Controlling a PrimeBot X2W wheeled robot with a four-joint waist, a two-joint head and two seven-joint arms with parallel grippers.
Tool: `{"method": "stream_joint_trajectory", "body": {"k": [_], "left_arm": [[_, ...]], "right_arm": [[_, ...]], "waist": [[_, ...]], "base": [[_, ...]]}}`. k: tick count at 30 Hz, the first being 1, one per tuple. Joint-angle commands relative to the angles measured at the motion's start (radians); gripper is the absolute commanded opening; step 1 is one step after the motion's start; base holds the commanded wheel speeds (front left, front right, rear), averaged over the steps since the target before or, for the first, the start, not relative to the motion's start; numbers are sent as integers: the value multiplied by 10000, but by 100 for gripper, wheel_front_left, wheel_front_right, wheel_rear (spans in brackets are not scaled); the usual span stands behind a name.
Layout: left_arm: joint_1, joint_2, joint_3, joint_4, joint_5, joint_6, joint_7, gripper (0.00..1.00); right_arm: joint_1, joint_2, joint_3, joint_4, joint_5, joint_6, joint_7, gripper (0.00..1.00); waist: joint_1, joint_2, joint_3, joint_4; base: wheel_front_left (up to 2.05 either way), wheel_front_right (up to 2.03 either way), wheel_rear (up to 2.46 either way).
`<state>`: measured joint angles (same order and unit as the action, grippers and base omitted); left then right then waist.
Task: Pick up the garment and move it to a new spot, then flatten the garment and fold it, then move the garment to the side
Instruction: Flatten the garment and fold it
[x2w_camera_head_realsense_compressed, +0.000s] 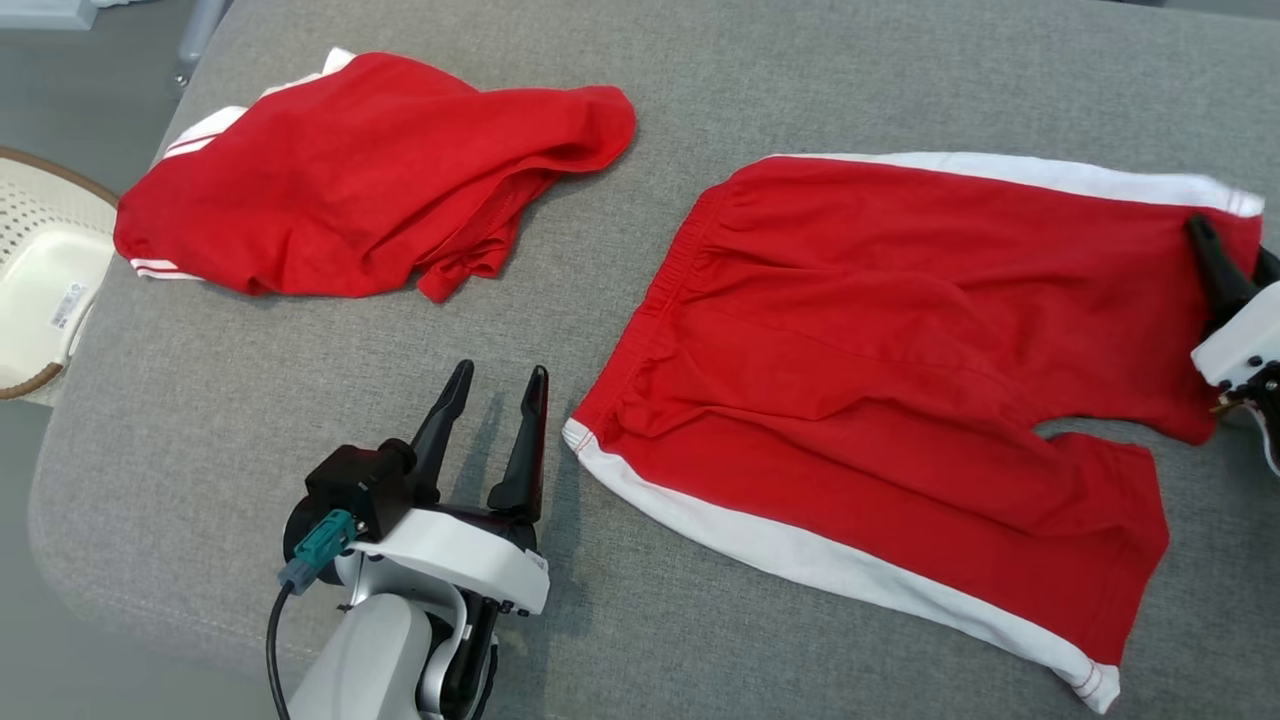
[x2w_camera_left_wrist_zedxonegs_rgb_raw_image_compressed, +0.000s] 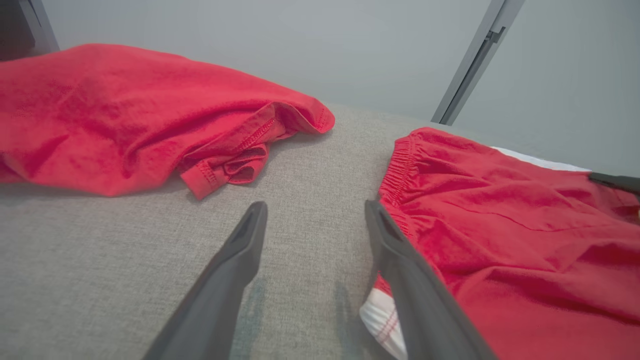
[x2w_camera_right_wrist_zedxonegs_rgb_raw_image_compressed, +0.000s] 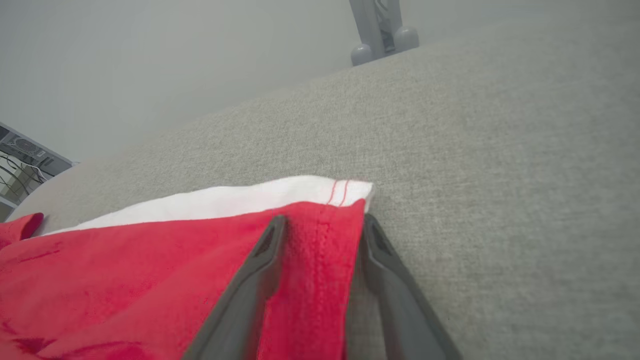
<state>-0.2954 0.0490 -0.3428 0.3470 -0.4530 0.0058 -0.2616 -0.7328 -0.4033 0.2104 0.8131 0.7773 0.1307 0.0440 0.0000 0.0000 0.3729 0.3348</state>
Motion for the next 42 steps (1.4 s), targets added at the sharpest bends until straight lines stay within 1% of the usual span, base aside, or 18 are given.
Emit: {"method": "stream_joint_trajectory", "body": {"k": [1, 6, 13, 16, 19, 20, 21, 25, 30, 33, 34, 37, 42], "left_arm": [[-33, 32, -23, -38, -78, 47, -36, 100], [-137, 34, -220, -74, -232, 125, -38, 100], [-236, 33, -426, -112, -402, 187, -38, 100], [-251, 33, -531, -127, -485, 204, -38, 100], [-298, 33, -644, -141, -548, 231, -38, 100], [-316, 33, -679, -141, -586, 244, -38, 100], [-328, 31, -703, -138, -617, 275, -37, 100], [-297, 36, -677, -65, -674, 289, -37, 100], [-247, 34, -518, 7, -599, 240, -37, 100], [-157, 35, -401, 71, -533, 234, -37, 100], [-157, 35, -401, 71, -533, 234, -37, 100], [-4, 35, -274, 155, -545, 233, -37, 100], [235, 38, -8, 391, -516, 192, -37, 100]], "right_arm": [[-105, -131, 30, 41, 105, 0, -99, 0], [-691, -685, 379, 356, -113, -1, -685, 0], [-2018, -1267, 755, 972, -459, -1, -1309, 0], [-2635, -1377, 1028, 1187, -668, 0, -1490, 0], [-3051, -1453, 1269, 1531, -760, -1, -1416, 0], [-3174, -1492, 1403, 1645, -864, -1, -1463, 20], [-3276, -1480, 1488, 1773, -875, -1, -1469, 100], [-3322, -1188, 1841, 2204, -884, 0, -1624, 100], [-2755, -910, 2380, 2296, -765, -1, -2073, 100], [-2339, -767, 2558, 2151, -550, 0, -2473, 100], [-2339, -767, 2558, 2151, -550, 0, -2473, 100], [-1794, -605, 2753, 1839, -406, -1, -2819, 100], [-691, -404, 2579, 1040, -93, -1, -3102, 100]], "waist": [[0, 0, 60, 67], [0, 0, 213, 279], [0, 0, 454, 564], [0, 0, 561, 665], [0, 0, 621, 719], [0, 0, 625, 723], [0, 0, 617, 711], [0, 0, 430, 486], [0, 0, -95, -62], [0, 0, -487, -488], [0, 0, -487, -488], [0, 0, -920, -965], [0, 0, -1555, -1653]], "base": [[0, 0, 0], [0, 0, 0], [0, 0, 0], [0, 0, 0], [0, 0, 0], [0, 0, 0], [0, 0, 0], [0, 0, 0], [0, 0, 0], [0, 0, 0], [0, 0, 0], [0, 0, 0], [0, 0, 0]]}}
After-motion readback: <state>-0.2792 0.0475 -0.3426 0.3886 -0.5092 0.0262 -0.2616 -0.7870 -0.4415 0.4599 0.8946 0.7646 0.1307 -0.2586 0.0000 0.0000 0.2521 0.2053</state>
